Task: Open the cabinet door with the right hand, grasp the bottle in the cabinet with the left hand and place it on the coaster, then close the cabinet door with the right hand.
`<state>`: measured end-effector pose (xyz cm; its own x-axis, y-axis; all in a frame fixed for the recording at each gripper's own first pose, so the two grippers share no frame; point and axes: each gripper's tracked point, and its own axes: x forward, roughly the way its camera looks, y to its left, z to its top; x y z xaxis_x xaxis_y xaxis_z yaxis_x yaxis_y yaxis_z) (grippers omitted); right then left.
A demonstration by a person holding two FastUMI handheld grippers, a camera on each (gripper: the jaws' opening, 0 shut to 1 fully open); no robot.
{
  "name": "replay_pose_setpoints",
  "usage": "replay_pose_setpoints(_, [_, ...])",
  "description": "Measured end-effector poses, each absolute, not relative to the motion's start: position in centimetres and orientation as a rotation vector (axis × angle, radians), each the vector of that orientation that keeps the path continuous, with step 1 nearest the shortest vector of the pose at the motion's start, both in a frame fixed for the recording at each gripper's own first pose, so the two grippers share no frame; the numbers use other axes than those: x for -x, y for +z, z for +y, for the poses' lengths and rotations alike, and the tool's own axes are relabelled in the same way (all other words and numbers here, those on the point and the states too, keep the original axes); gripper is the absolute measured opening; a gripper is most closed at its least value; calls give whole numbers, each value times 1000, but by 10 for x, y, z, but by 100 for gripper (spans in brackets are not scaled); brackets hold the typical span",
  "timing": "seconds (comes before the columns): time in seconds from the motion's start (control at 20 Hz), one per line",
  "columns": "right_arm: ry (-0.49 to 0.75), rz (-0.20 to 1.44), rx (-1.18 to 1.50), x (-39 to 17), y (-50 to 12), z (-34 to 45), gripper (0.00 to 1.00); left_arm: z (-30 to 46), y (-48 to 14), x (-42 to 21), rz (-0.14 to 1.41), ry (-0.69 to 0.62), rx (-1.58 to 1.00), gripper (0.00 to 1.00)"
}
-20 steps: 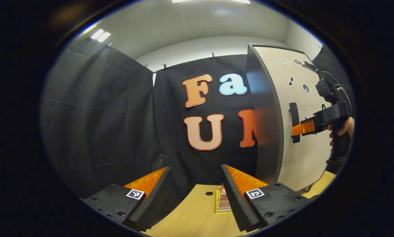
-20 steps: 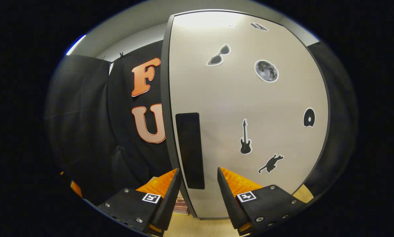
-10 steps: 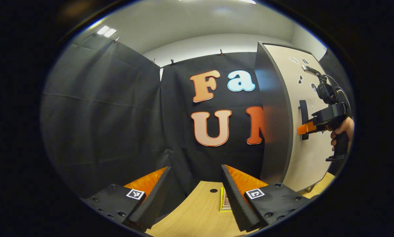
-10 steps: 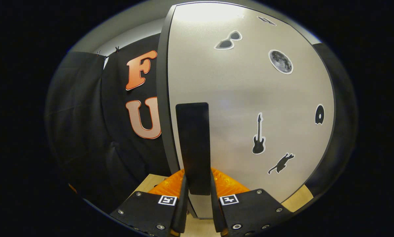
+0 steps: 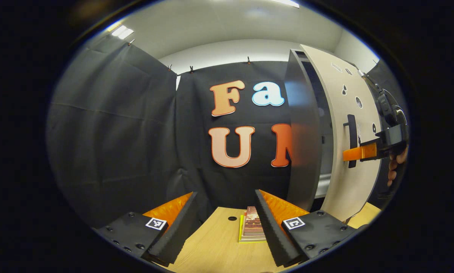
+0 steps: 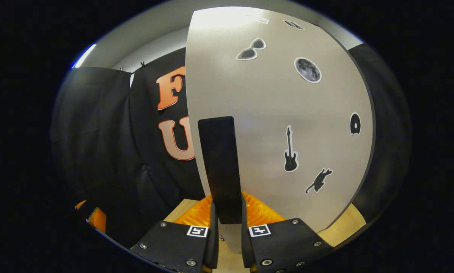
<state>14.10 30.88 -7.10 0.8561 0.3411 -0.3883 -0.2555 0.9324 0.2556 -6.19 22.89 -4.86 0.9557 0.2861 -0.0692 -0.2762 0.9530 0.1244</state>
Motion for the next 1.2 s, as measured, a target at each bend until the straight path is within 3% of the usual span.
replay_pose_setpoints(0.05, [324,449,-205,-131,-70,305,25,221,-49,60,89,269,-111,92])
replay_pose_setpoints(0.1, [332,462,-209,-121,-70,298,25,216,-52,56,95,253,-109,96])
replay_pose_setpoints(0.2, [347,478,-212,-115,-69,296,25,206,-55,53,99,233,-98,92])
replay_pose_setpoints(0.3, [357,476,-210,-109,-64,291,25,193,-57,45,102,209,-80,95])
replay_pose_setpoints(0.35, [360,474,-211,-106,-63,289,25,186,-56,40,103,194,-79,92])
replay_pose_setpoints(0.4, [368,472,-211,-102,-60,285,25,176,-56,34,107,176,-81,96])
replay_pose_setpoints(0.6, [404,473,-245,-84,-48,274,25,130,-61,10,118,76,-78,92])
replay_pose_setpoints(0.7, [405,467,-275,-82,-46,268,25,106,-59,-3,113,32,-80,99])
replay_pose_setpoints(0.85, [399,460,-285,-81,-48,261,24,72,-58,-17,104,-26,-73,92])
replay_pose_setpoints(0.9, [395,461,-282,-78,-47,257,24,61,-62,-21,107,-48,-71,96])
replay_pose_setpoints(1.05, [381,455,-302,-75,-47,248,24,26,-64,-28,112,-113,-70,92])
replay_pose_setpoints(1.2, [359,460,-342,-72,-45,242,24,-6,-64,-31,109,-165,-71,96])
